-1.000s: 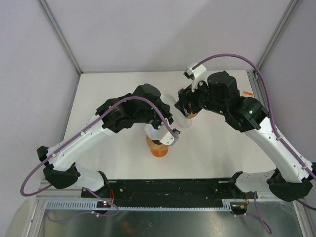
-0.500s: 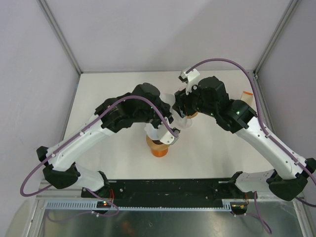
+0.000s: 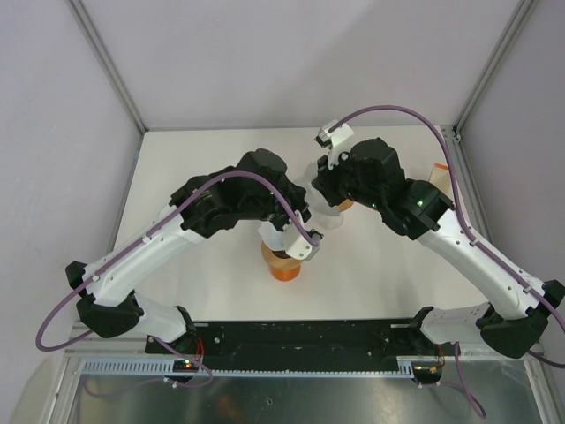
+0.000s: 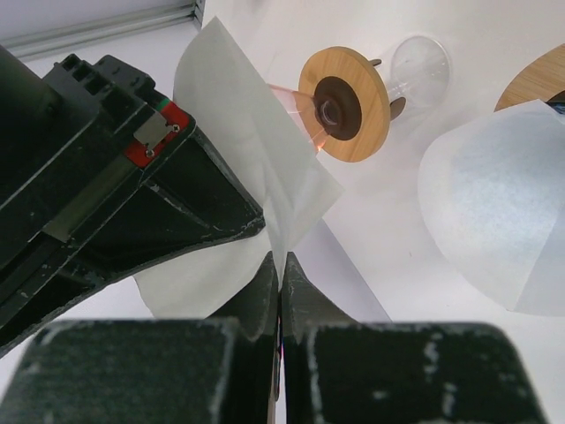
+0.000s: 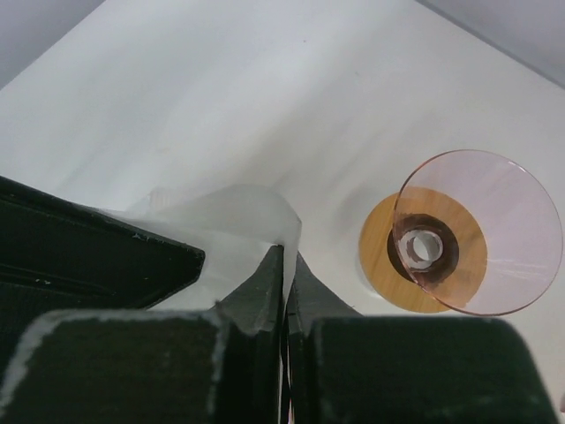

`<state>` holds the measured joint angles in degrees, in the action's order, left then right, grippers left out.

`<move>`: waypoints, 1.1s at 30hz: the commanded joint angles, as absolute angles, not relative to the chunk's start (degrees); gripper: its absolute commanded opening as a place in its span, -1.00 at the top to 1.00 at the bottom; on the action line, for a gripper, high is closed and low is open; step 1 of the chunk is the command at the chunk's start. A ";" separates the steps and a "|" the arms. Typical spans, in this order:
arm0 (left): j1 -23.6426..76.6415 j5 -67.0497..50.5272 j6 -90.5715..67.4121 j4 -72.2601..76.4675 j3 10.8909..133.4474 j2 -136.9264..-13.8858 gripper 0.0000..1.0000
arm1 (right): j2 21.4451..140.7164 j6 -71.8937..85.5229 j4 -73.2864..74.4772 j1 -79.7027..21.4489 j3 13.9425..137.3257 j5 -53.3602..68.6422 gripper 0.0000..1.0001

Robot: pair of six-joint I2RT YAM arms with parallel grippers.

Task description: Place the coffee filter in the dripper

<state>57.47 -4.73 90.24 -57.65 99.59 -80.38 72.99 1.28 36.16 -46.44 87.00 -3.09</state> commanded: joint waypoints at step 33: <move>61.75 -0.25 78.66 -59.16 107.17 -80.13 -0.45 | 75.57 -9.53 42.88 -39.20 95.68 -13.97 1.00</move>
<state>61.19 -0.10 80.86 -58.30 102.24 -81.01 74.76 -10.98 41.39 -42.09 91.98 -18.94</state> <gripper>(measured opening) 0.687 0.009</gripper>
